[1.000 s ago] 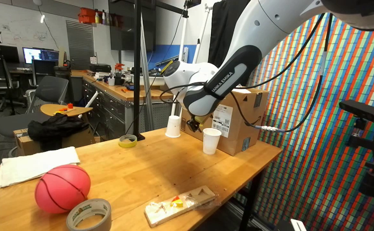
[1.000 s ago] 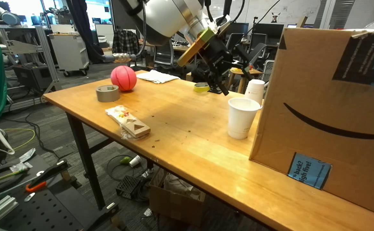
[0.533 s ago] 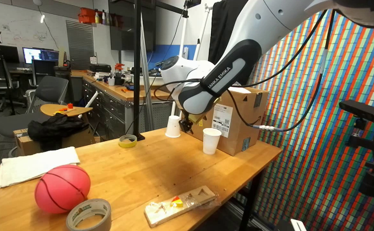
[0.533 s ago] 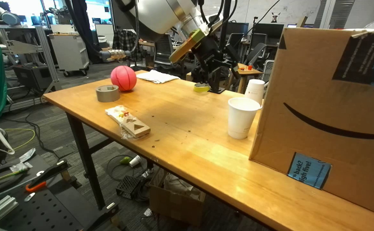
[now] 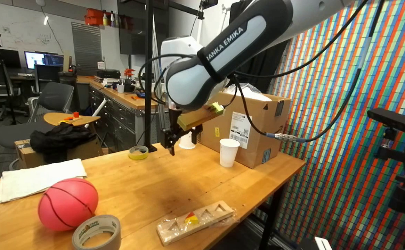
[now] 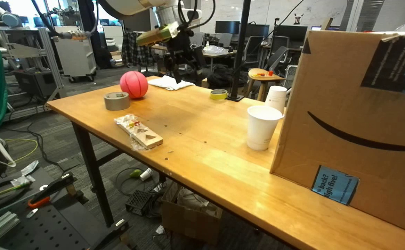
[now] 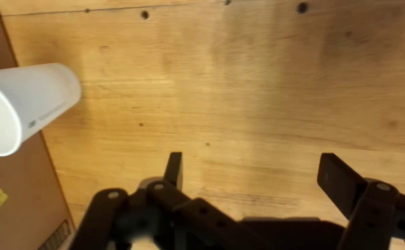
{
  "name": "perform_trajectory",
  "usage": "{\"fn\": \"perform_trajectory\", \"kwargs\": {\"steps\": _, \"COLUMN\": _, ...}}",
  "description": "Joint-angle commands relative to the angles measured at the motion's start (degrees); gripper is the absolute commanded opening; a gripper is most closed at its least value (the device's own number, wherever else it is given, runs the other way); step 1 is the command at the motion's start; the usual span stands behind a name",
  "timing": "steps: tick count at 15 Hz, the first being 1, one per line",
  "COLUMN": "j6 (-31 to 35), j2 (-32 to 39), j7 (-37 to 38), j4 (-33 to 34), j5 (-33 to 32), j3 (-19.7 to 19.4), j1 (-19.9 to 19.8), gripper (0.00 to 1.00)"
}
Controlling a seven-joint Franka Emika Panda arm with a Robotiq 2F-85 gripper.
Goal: Put the white ball in the cup, then put the basketball on the tape
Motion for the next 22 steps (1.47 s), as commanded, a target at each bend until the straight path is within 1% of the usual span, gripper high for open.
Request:
{"fn": "perform_trajectory", "kwargs": {"steps": 1, "j6": 2.35, "j2": -6.89, "j7": -9.26, "j4": -5.08, "j5": 13.08, "j3": 2.39, "j1": 2.24, "gripper": 1.0}}
{"fn": "perform_trajectory", "kwargs": {"steps": 3, "j6": 2.39, "j2": -8.33, "j7": -14.34, "j4": -5.9, "j5": 20.06, "j3": 3.77, "j1": 3.95, "gripper": 1.0}}
{"fn": "perform_trajectory", "kwargs": {"steps": 5, "j6": 1.29, "j2": -8.95, "j7": -17.48, "j4": -5.93, "j5": 24.18, "j3": 4.97, "j1": 5.61, "gripper": 1.0}}
{"fn": "perform_trajectory", "kwargs": {"steps": 6, "j6": 0.98, "j2": -8.91, "j7": -18.24, "j4": -5.76, "j5": 25.26, "j3": 5.59, "j1": 6.4, "gripper": 1.0}}
{"fn": "perform_trajectory", "kwargs": {"steps": 8, "j6": 0.64, "j2": -8.19, "j7": -17.55, "j4": -5.08, "j5": 24.65, "j3": 6.98, "j1": 7.78, "gripper": 1.0}}
{"fn": "perform_trajectory", "kwargs": {"steps": 14, "j6": -0.45, "j2": -3.63, "j7": -12.98, "j4": -0.26, "j5": 18.79, "j3": 11.6, "j1": 11.66, "gripper": 1.0}}
{"fn": "perform_trajectory", "kwargs": {"steps": 16, "j6": -1.01, "j2": -1.45, "j7": -10.96, "j4": 2.32, "j5": 16.45, "j3": 13.02, "j1": 13.11, "gripper": 1.0}}
{"fn": "perform_trajectory", "kwargs": {"steps": 19, "j6": -2.66, "j2": 3.1, "j7": -7.52, "j4": 8.02, "j5": 10.91, "j3": 14.34, "j1": 15.49, "gripper": 1.0}}
{"fn": "perform_trajectory", "kwargs": {"steps": 22, "j6": -5.81, "j2": 8.46, "j7": -5.54, "j4": 15.02, "j5": 5.97, "j3": 13.9, "j1": 17.75, "gripper": 1.0}}
